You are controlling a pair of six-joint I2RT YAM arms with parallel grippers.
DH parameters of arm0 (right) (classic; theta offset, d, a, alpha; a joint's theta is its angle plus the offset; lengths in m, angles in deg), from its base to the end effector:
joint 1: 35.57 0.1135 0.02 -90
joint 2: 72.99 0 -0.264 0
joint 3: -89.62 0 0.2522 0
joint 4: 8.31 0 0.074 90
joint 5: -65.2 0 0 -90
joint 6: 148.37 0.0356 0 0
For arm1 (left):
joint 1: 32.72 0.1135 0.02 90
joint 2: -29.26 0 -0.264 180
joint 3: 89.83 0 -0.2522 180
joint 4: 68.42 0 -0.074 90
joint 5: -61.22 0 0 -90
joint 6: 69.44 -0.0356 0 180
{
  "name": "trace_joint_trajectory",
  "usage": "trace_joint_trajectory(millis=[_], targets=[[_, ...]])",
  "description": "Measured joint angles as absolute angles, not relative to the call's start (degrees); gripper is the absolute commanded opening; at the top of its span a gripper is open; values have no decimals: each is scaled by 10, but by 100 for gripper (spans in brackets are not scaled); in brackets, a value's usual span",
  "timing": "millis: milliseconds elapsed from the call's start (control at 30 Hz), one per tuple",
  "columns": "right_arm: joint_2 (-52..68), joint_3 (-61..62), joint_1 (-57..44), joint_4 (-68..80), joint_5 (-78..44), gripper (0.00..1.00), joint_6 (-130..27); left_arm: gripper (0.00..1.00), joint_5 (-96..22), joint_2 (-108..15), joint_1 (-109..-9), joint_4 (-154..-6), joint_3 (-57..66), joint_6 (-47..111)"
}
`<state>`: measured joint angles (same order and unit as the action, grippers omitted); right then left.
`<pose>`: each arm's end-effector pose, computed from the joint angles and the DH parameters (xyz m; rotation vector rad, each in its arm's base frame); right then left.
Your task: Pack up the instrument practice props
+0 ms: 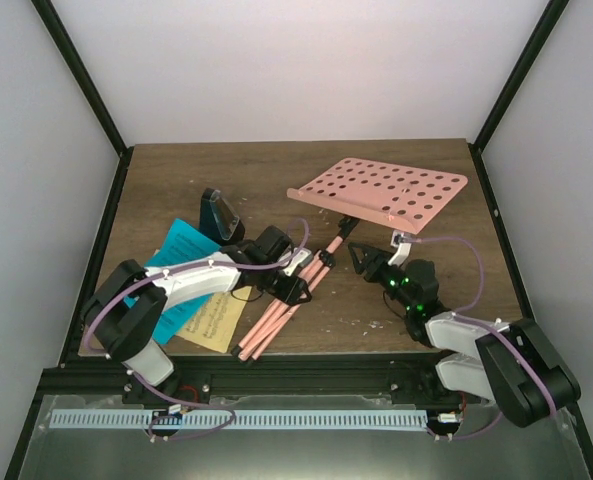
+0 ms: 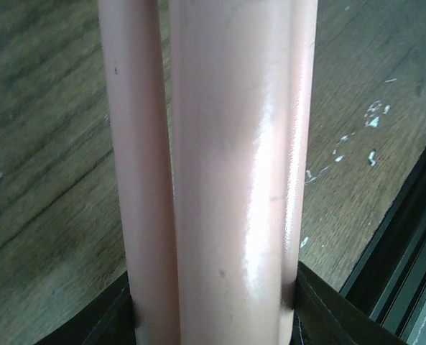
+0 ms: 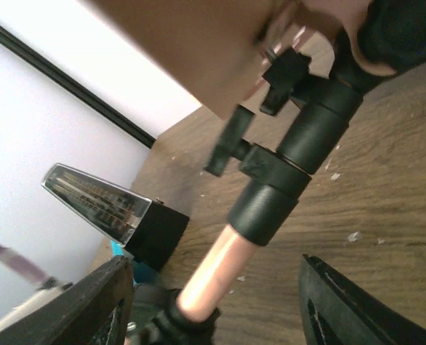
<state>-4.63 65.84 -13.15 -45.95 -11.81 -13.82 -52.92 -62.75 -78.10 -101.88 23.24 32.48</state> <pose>0.1912 0.0876 0.1687 0.1670 1.7981 1.0485 0.2097 -0.2332 0.1796 0.9417 2.5628 -0.8795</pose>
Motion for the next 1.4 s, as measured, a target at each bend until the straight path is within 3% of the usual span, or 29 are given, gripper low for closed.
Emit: trace_joint_trajectory(millis=[467, 1000, 1167, 1400], targets=[[-197, 735, -132, -433, -137, 86, -141, 0, -494, -696, -776, -1082, 155, 335], [-582, 744, -132, -119, -144, 98, -189, 0, -409, -825, -729, -1135, 11, 265], [-590, 743, -132, -80, -141, 99, -194, 14, -386, -855, -726, -1164, -20, 243], [-509, 721, -132, -53, -137, 99, -214, 43, -367, -869, -726, -1174, -38, 217]])
